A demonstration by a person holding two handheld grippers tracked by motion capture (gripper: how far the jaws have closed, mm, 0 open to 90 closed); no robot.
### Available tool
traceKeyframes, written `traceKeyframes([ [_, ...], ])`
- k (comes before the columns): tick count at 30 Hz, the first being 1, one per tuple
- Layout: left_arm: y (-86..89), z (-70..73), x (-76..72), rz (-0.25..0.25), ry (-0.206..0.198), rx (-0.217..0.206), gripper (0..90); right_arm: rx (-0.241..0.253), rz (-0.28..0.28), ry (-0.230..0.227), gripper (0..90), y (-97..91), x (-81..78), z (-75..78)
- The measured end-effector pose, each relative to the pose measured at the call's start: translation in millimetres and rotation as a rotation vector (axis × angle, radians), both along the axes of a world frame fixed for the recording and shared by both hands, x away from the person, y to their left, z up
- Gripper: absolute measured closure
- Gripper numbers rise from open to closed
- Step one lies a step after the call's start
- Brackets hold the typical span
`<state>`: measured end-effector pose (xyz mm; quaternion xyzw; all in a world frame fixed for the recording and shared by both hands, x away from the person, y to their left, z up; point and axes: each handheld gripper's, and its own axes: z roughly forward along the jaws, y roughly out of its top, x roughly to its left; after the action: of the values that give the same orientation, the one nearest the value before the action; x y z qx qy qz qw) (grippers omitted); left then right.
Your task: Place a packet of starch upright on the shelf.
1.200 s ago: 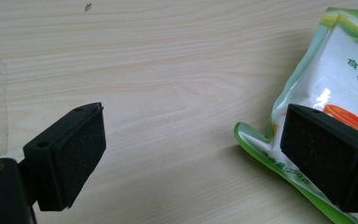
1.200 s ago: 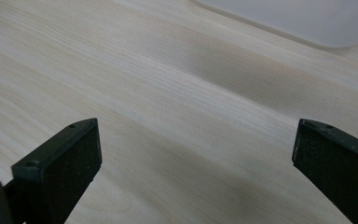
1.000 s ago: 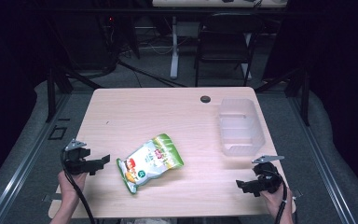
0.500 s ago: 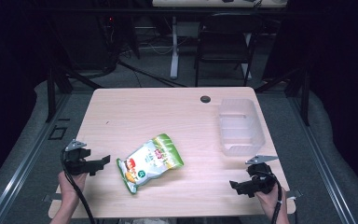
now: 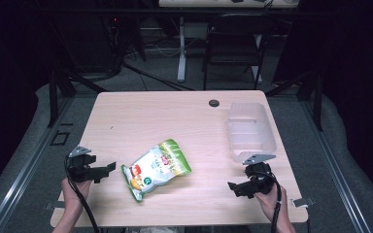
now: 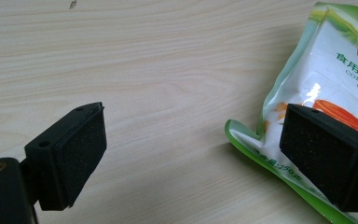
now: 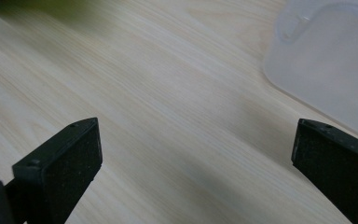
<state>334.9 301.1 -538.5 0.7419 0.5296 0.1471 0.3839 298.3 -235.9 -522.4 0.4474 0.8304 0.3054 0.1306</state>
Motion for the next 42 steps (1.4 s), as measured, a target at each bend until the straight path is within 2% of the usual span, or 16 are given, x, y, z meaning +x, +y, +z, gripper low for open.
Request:
traceKeyframes([
  [3, -0.5, 0.2, -0.8, 0.005, -0.011, 0.005, 7.2, -0.002, 0.045, 0.000, 0.8, 10.2, 3.6, 2.9],
  [4, 0.6, 0.9, -0.5, 0.003, 0.000, 0.009, 7.2, 0.010, 0.050, -0.003, 0.7, 12.4, 4.0, 4.1],
  [10, -0.9, 0.4, -0.6, 0.002, -0.010, 0.001, 7.3, 0.064, 0.078, 0.000, 0.6, 23.4, 11.9, 11.0],
  [14, -1.2, 1.2, -1.0, -0.002, 0.000, 0.010, 7.3, 0.068, 0.105, 0.003, 0.8, 33.2, 16.9, 15.9],
  [19, -2.1, 0.5, -0.8, -0.001, -0.009, 0.005, 7.3, 0.079, 0.130, 0.007, 0.8, 43.5, 22.2, 19.0],
  [21, -2.5, 1.8, -1.9, -0.007, -0.004, 0.016, 7.3, 0.083, 0.139, 0.015, 0.8, 47.6, 25.1, 21.2],
  [22, -2.5, 1.8, -2.1, -0.007, -0.004, 0.016, 7.3, 0.111, 0.143, 0.016, 0.8, 51.2, 27.3, 21.9],
  [23, -2.8, 0.7, -1.9, 0.001, -0.015, 0.010, 7.3, 0.115, 0.147, 0.025, 0.8, 53.1, 29.2, 22.4],
  [24, -1.1, 1.1, -1.3, -0.004, 0.001, 0.012, 7.3, 0.119, 0.145, 0.025, 0.8, 55.6, 30.9, 22.5],
  [28, -2.8, 0.2, -1.1, 0.002, -0.010, 0.001, 7.3, 0.144, 0.146, 0.056, 0.9, 66.0, 39.6, 20.9],
  [29, -2.8, 0.2, -1.1, 0.002, -0.010, 0.001, 7.4, 0.134, 0.150, 0.064, 0.9, 67.3, 41.5, 21.7],
  [32, -1.3, 0.7, -1.0, -0.006, -0.006, 0.014, 7.3, 0.162, 0.154, 0.073, 1.7, 75.9, 48.1, 22.8],
  [36, -1.2, -0.4, -0.4, -0.003, -0.010, 0.004, 7.3, 0.173, 0.170, 0.076, 3.8, 88.3, 56.3, 21.7],
  [40, -2.4, 0.8, -1.4, -0.010, -0.016, 0.013, 7.3, 0.171, 0.189, 0.092, 6.5, 97.4, 61.8, 18.3],
  [41, -2.3, 0.6, -1.3, -0.010, -0.015, 0.011, 7.3, 0.157, 0.194, 0.100, 7.3, 101.5, 64.1, 16.5],
  [42, -2.3, 0.4, -1.2, -0.005, -0.009, 0.003, 7.3, 0.169, 0.200, 0.109, 7.5, 103.7, 65.2, 15.3],
])
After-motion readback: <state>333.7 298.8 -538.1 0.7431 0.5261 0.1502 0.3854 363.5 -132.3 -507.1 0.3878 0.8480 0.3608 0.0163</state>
